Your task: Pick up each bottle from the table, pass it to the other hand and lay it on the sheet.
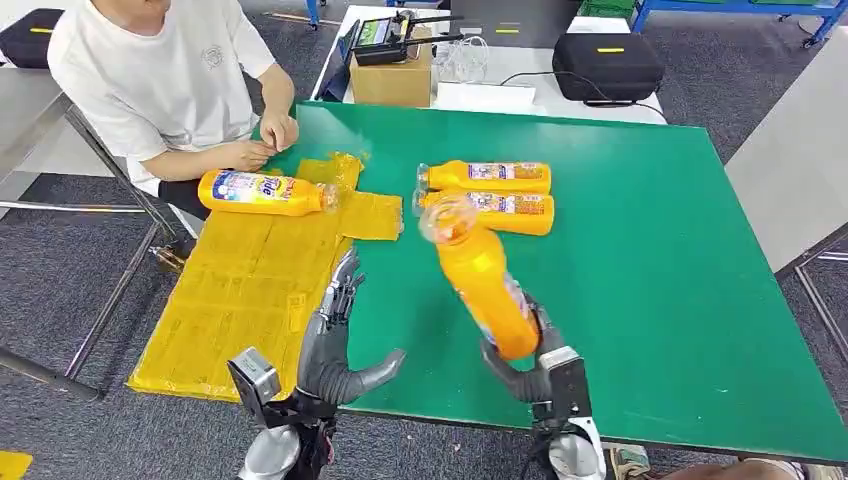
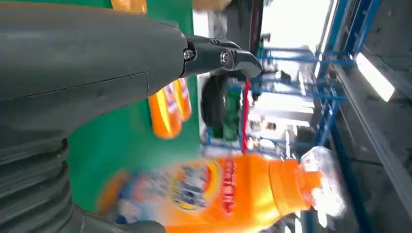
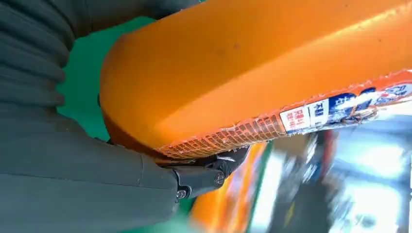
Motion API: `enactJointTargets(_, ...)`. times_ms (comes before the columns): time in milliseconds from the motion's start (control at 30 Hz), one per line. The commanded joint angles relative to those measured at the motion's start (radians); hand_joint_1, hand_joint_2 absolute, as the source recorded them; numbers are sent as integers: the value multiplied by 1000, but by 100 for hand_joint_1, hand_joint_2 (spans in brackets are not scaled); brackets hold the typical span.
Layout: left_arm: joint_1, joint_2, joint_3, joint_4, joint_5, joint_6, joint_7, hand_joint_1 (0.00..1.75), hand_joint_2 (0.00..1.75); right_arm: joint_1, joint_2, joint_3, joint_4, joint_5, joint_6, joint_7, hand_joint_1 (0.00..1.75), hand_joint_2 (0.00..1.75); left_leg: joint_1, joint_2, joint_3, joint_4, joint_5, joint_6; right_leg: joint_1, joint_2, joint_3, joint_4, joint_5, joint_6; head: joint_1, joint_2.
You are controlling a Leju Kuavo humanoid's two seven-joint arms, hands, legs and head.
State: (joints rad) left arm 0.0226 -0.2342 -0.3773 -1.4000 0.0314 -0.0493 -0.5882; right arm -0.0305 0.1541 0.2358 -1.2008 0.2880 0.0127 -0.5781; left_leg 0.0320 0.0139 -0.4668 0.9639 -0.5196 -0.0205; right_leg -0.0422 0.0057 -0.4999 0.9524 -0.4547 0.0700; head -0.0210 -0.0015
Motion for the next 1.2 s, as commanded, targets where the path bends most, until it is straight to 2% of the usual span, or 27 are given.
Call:
enactJointTargets(33,-63,-1,-6,22,57,-21,28,0,175,-51,3,175,112,-11,84,-75,175,175,0,0,1,-1,0,2,1,0,0,-1,0,-3,0,0)
enactJointTargets(200,-62,1,-8,24,58,-21,28,0,175,-53,-6,171,105,-12,85,-75,175,175,1,-1,2,-1,0,3,2,-1,2,-3,1,-5,0,0)
enactJointTargets(267,-78,-9,-14,32,152,-58,55,0,175,-65,-21,229,102,24,107,-103,175,175,0,-1,1,-1,0,2,0,-2,1,-1,0,-3,0,0)
enactJointTargets(400,-85,-13,-19,30,156,-56,61,0,175,-67,-11,238,109,30,97,-103,175,175,0,-1,0,-1,0,2,1,-2,0,-1,0,-4,0,0)
enactJointTargets(600,-120,-13,-53,15,282,-79,121,0,175,-138,6,384,195,187,-12,-120,175,175,0,1,0,0,0,3,1,0,0,-1,1,-4,0,0)
enactJointTargets(667,-127,-1,-81,20,283,-73,146,0,175,-154,20,410,218,168,-28,-120,175,175,0,-1,0,-1,0,2,1,-2,0,-1,0,-4,0,0)
enactJointTargets(700,-122,3,-92,14,239,-37,130,0,175,-149,29,406,208,115,6,-114,175,175,1,-1,1,-1,0,3,2,-1,1,-2,1,-5,0,0)
enactJointTargets(733,-121,8,-100,22,268,-65,139,0,175,-155,28,418,203,86,39,-84,175,175,0,-1,1,-1,0,2,1,-1,1,-1,0,-4,0,0)
enactJointTargets(800,-106,23,-110,-1,262,-82,123,0,175,-166,29,401,225,75,10,-37,175,175,0,0,1,-1,0,2,1,-1,1,-1,0,-4,0,0)
enactJointTargets(1000,-58,54,-128,-81,191,-104,88,0,175,-160,37,348,245,40,4,-28,175,175,0,-1,1,-2,0,3,1,-1,1,-2,0,-4,0,0)
enactJointTargets(1200,-49,36,-110,-83,100,-30,31,0,175,-154,50,349,233,29,11,-17,175,175,0,-2,0,-2,0,2,1,-2,0,-1,0,-5,0,0)
